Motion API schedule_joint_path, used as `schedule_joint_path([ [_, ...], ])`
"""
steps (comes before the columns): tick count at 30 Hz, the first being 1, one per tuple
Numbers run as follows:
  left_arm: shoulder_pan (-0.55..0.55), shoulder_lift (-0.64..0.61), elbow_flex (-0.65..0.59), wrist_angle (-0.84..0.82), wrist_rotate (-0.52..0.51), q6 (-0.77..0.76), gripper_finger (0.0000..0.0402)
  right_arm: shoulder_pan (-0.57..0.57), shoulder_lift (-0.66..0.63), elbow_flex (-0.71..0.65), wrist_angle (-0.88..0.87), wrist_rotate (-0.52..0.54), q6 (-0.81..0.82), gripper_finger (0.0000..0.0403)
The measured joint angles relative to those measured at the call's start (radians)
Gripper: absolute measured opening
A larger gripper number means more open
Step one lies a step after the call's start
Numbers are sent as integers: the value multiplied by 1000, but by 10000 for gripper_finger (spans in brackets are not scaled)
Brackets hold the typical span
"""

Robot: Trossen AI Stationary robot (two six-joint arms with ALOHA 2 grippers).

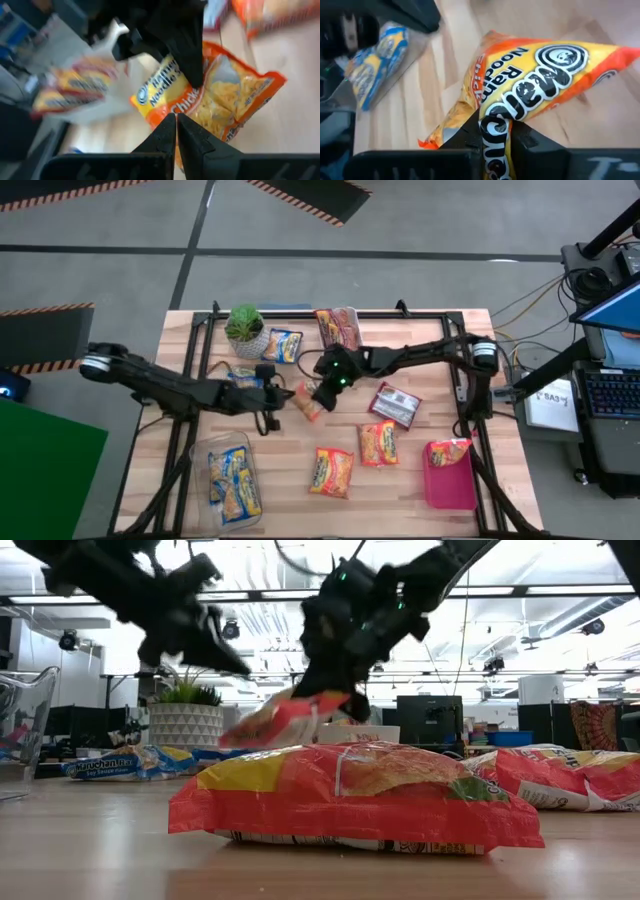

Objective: Sort Maruchan noodles
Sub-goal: Put the left orange noodle pack into the pink bin

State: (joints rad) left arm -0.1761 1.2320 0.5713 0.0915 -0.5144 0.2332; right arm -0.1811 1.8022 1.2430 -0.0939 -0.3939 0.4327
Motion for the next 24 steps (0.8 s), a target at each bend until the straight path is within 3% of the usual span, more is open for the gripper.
schedule_joint_path([
  [10, 5, -242, -10, 68, -1, 109, 0, 13, -246, 11, -270, 2, -208, 30],
  [17, 8, -275, -9, 93, -1, 132, 0, 53, -429, 14, -393, 5, -189, 30],
  [24, 10, -263, -9, 104, -1, 156, 0, 168, -527, 14, -572, 2, -42, 30],
])
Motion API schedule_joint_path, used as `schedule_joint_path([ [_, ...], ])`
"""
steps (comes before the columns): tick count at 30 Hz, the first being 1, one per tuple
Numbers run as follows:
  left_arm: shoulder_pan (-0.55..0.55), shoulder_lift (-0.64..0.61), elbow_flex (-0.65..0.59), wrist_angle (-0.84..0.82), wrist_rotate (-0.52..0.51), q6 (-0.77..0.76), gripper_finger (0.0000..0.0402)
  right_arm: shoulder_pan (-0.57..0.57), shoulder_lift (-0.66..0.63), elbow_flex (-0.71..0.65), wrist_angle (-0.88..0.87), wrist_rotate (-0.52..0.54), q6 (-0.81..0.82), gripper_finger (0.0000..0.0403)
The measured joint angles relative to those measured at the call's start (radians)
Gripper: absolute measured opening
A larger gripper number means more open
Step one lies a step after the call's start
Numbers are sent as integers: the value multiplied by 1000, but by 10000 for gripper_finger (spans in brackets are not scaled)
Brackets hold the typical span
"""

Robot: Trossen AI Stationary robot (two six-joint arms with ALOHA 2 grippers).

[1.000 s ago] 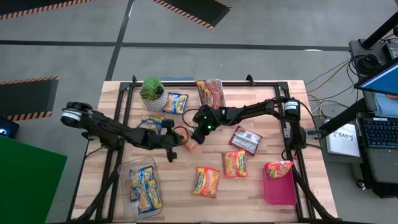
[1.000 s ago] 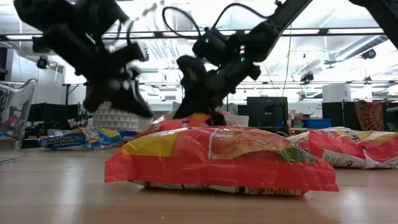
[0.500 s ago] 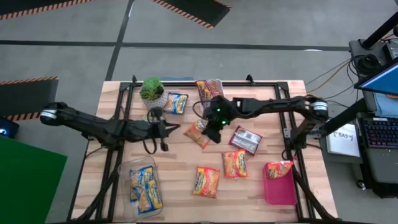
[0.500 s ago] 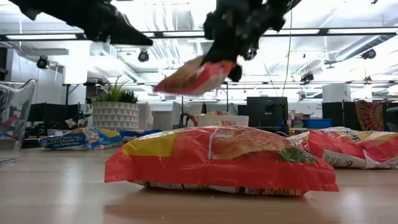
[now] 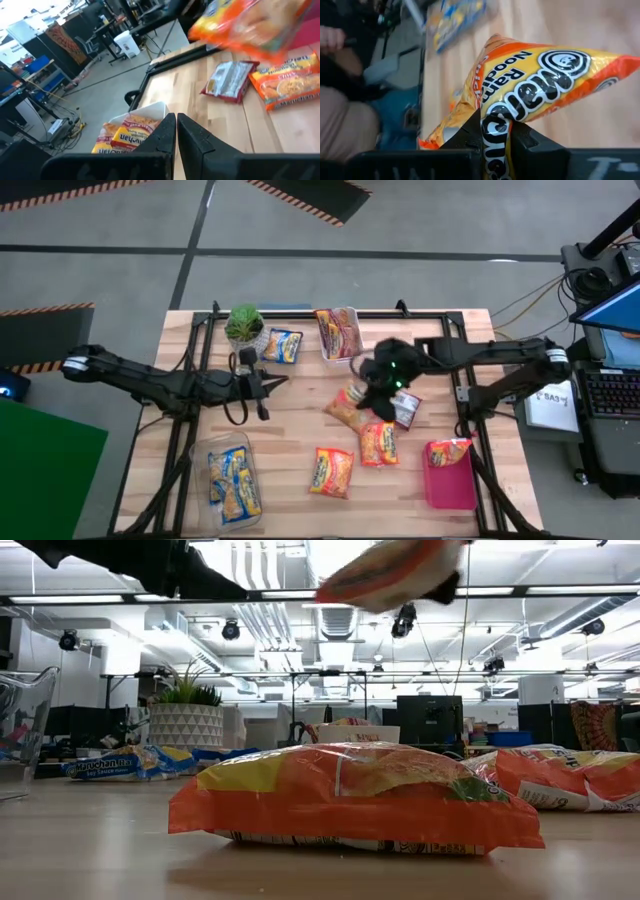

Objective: Sort Maruchan noodles
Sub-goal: Put the left orange noodle pack into the pink bin

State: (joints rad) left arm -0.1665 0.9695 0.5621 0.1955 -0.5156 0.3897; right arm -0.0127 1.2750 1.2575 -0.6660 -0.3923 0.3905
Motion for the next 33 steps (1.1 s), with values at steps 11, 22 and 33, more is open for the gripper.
schedule_joint_path([
  [11, 0, 6, 0, 70, 0, 15, 0, 216, -18, 119, -435, -53, 370, 30],
  [22, 0, 6, 0, 99, 0, 47, 0, 445, -14, 126, -814, -190, 825, 29],
  [33, 0, 7, 0, 92, -1, 56, 0, 540, 39, 56, -792, -286, 792, 29],
])
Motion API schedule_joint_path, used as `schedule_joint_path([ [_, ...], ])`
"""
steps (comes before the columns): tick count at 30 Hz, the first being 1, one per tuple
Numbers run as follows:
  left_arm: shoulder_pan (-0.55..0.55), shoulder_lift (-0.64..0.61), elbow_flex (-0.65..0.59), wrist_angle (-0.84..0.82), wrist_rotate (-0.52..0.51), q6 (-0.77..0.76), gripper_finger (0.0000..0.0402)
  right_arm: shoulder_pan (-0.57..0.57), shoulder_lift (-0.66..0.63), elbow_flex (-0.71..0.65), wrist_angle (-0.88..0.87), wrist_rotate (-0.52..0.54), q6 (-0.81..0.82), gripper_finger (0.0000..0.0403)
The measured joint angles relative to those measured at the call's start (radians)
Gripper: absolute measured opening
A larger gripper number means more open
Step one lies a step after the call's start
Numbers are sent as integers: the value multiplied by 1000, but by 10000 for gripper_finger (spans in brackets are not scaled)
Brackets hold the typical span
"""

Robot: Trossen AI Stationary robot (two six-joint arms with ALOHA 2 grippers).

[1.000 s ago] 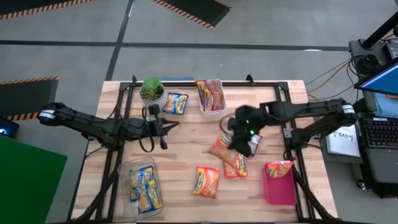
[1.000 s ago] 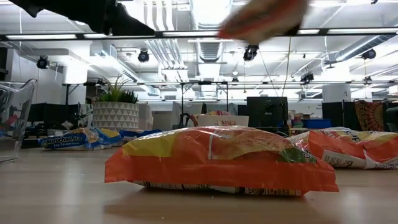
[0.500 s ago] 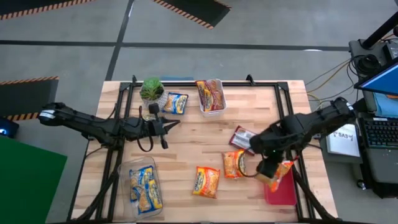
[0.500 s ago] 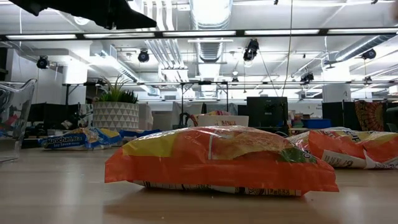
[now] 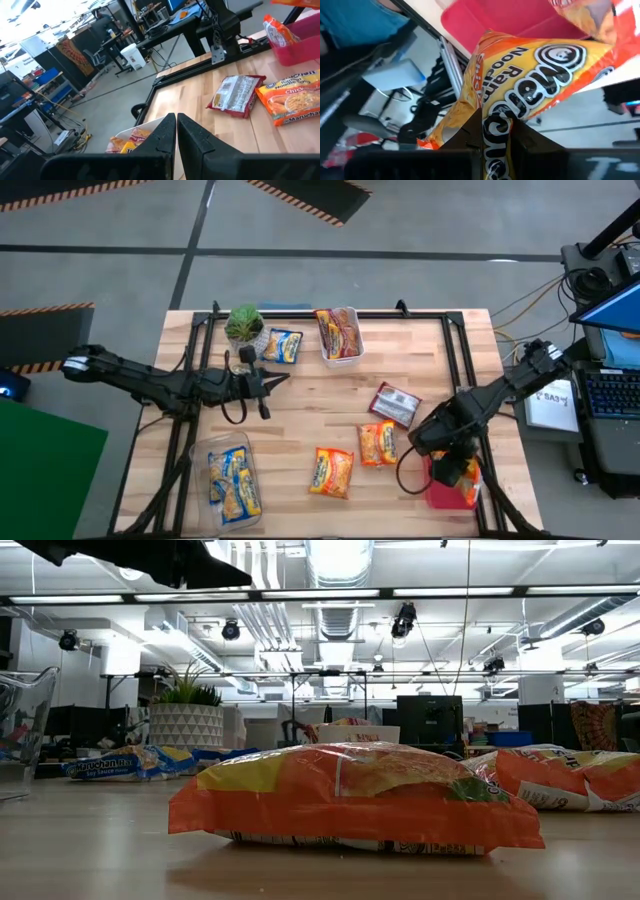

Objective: Sort Maruchan noodles
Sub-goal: Put the left orange noodle pack into the pink bin

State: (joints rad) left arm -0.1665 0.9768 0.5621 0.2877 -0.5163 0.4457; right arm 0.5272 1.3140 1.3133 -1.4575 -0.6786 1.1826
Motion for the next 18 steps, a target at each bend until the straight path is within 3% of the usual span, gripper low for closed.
schedule_joint_path([
  [8, 0, 0, 0, 2, 0, 18, 0, -2, 143, -8, 32, -33, -352, 29],
  [18, 0, 1, 0, -5, -1, 43, 0, -2, 337, -8, 32, -101, -547, 29],
])
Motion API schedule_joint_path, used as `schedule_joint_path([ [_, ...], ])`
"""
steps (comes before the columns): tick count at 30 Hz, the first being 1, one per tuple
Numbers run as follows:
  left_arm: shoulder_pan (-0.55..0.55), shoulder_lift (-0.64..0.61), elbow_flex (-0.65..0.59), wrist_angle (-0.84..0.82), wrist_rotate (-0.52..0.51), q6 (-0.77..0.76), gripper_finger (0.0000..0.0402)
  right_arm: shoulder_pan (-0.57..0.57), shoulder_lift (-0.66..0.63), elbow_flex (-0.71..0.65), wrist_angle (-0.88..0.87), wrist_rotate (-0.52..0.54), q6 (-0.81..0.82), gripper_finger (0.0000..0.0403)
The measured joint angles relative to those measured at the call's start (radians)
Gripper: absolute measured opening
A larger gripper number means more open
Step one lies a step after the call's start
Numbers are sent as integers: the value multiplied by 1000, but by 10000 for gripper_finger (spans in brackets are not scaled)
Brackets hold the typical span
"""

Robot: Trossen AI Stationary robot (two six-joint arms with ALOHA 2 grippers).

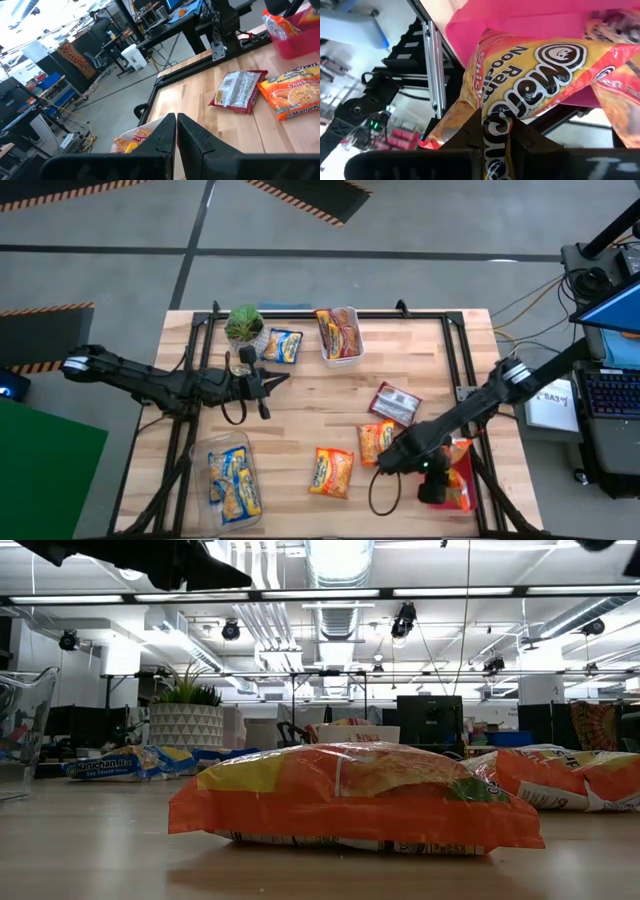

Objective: Sort Maruchan noodles
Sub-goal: Put the left orange noodle pack into the pink bin

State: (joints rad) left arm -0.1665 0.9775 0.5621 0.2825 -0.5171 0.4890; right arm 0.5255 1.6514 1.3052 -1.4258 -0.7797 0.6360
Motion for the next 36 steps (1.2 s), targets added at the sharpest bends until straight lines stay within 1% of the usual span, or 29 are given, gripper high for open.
schedule_joint_path([
  [5, 0, 0, 0, -2, 0, 0, 0, 0, 68, 0, 0, -13, -20, 29],
  [10, 0, 0, 0, -9, 0, 0, 0, -3, 99, 0, -1, -10, -1, 31],
  [18, 0, 0, 0, -11, 0, 0, 0, -59, 92, 0, -3, -25, 31, 61],
  [25, 0, 0, 0, -13, 0, -1, 0, -97, 92, 0, -3, -24, 36, 63],
  [33, 0, 0, 0, -13, 0, -3, 0, -96, 77, 0, -8, -40, -20, 62],
  [36, 0, 0, 0, -13, 0, -3, 0, -96, 69, 0, -8, -32, -15, 54],
])
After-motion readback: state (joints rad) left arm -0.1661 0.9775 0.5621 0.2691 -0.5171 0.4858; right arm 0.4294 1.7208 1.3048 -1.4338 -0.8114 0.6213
